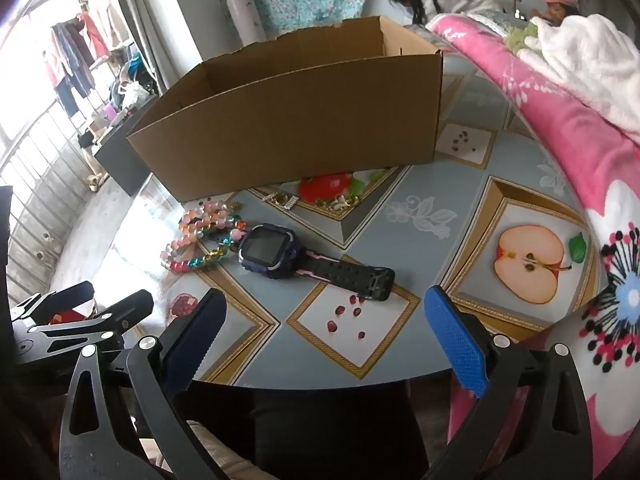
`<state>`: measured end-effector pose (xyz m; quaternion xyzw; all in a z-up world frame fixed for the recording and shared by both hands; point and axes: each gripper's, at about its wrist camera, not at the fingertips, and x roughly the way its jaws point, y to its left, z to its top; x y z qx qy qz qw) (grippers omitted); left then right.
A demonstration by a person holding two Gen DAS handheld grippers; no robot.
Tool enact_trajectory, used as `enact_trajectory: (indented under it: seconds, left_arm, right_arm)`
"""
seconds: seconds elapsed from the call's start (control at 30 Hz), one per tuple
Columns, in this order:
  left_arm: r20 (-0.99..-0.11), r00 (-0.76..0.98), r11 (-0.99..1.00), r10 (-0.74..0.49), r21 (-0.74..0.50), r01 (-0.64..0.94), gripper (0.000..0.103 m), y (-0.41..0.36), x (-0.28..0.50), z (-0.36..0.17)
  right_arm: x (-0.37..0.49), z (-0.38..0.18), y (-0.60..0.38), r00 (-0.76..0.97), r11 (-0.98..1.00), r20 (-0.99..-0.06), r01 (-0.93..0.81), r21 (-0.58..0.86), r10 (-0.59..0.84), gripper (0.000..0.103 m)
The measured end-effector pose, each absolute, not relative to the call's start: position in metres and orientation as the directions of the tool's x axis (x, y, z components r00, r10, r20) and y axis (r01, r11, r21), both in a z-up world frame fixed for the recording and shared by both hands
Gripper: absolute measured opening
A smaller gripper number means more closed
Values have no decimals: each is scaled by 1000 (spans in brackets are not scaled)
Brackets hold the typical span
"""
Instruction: Organize jewelry
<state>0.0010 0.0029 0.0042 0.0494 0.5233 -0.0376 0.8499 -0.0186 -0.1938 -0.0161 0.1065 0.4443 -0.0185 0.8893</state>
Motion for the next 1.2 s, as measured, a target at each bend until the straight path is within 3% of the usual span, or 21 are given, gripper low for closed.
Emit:
enact_trajectory:
  seconds: [1.2]
  left_arm:
    - [-890, 457, 993, -10, 44, 109, 97, 4, -2, 3]
  right_arm:
    - [-24, -17, -195, 610, 976, -790, 126, 179, 66, 95]
